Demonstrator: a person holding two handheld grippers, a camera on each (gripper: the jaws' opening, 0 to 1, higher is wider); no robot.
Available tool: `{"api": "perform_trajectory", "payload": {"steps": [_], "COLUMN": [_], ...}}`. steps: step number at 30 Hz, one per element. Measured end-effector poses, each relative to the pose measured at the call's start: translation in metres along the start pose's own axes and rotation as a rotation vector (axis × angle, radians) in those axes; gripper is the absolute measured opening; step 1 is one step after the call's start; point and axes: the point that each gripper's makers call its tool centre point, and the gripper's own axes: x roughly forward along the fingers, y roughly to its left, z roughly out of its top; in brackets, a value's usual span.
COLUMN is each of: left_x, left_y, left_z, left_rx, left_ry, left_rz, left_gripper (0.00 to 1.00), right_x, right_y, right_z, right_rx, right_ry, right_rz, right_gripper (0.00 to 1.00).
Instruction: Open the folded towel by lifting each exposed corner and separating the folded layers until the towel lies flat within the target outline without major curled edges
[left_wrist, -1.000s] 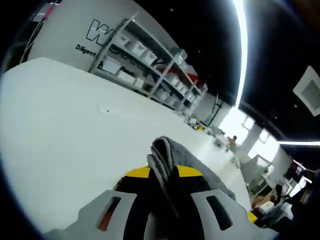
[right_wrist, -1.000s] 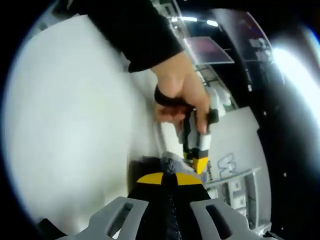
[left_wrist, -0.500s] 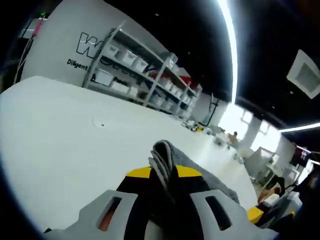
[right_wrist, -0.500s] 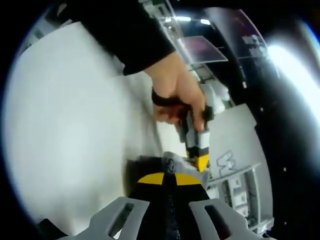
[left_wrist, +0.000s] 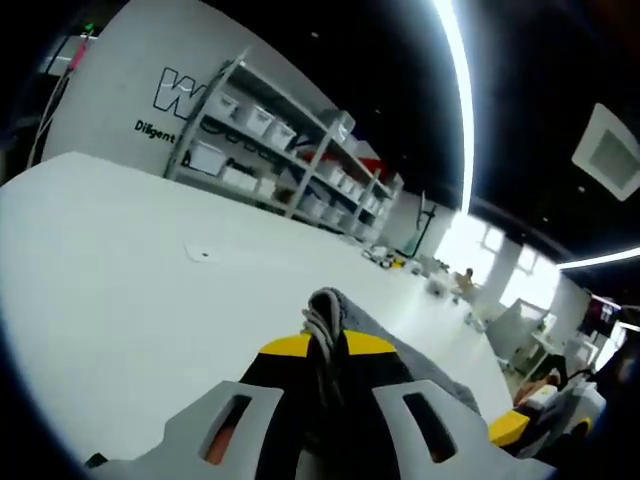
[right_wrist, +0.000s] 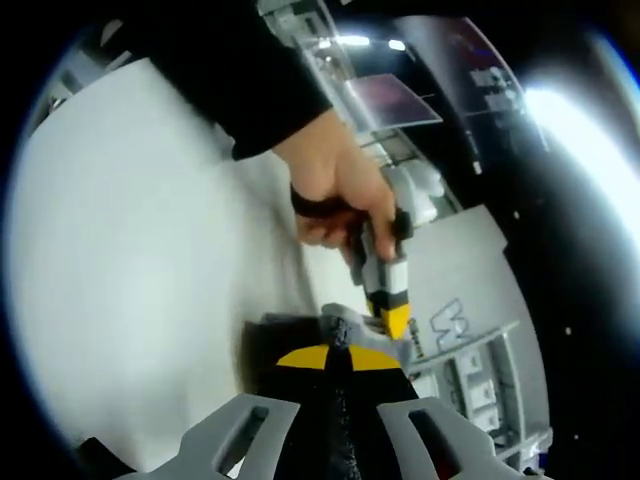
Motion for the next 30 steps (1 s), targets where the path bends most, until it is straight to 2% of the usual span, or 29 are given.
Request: {"api": "perform_trajectory", "payload": {"steps": [6,9,13,19,25,30], "left_x": [0.000,0.001,0.002,0.003,0.003,0.001], "left_y": [-0.001,-0.003,-0.009,-0.015,-0.015,-0.015], "left_z": [0.002,0.006,0.008,0.013,0.012,0.011], "left_rx": [-0.002,0.005,0.122,0.154,0.194,0.187], "left_ry": [-0.001,0.001,0.023,0.026,0.047,0.042], "left_rz": [0.001,0.002,0.035,0.036,0.042,0.040], "left_gripper": [0.06,0.06,0.06,0.06,0.06,0.07], "right_x": [-0.002,-0.004,-0.007,-0.010,-0.014,-0.014], "right_y": [-0.004,-0.009,-0.018,-0.022,-0.032,-0.032], "right_z": [0.000,0.001,0.000,0.000,-0.002,-0.002], "right_rx": [0.025,0.080,0.094,0.094,0.166,0.177], "right_ry": [-0.009,-0.026,-0.029,-0.028,-0.041,-0.045], "right_rz": [-0.008,-0.009,-0.029,-0.036,-0.040,-0.045], "right_gripper": [0.00,0.00,0.00,0.00,0.00,0.00]}}
